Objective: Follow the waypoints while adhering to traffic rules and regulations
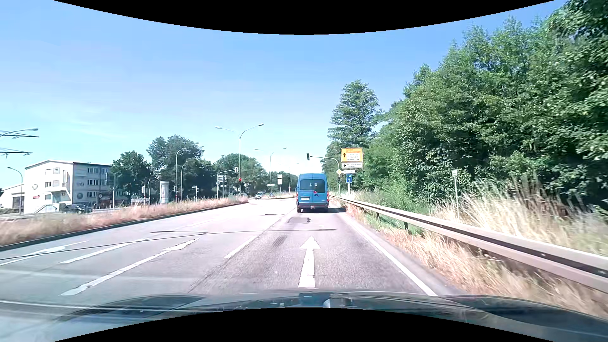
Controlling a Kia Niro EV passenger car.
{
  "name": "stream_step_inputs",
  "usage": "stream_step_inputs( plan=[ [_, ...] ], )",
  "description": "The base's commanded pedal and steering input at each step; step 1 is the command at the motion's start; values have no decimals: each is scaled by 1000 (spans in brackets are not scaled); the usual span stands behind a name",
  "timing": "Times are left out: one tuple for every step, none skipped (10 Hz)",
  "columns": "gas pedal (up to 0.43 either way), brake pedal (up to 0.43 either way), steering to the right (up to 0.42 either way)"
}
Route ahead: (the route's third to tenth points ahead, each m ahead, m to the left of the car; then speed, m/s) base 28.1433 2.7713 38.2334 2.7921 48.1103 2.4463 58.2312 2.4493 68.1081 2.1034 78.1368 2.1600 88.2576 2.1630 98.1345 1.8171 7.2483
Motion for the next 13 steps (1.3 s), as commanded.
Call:
stream_step_inputs(
  plan=[
    [197, 0, -1],
    [197, 0, -1],
    [197, 0, -1],
    [197, 0, -1],
    [197, 0, -1],
    [197, 0, -1],
    [197, 0, -1],
    [197, 0, -1],
    [197, 0, -1],
    [197, 0, -1],
    [197, 0, -1],
    [197, 0, 0],
    [197, 0, 0]
  ],
)
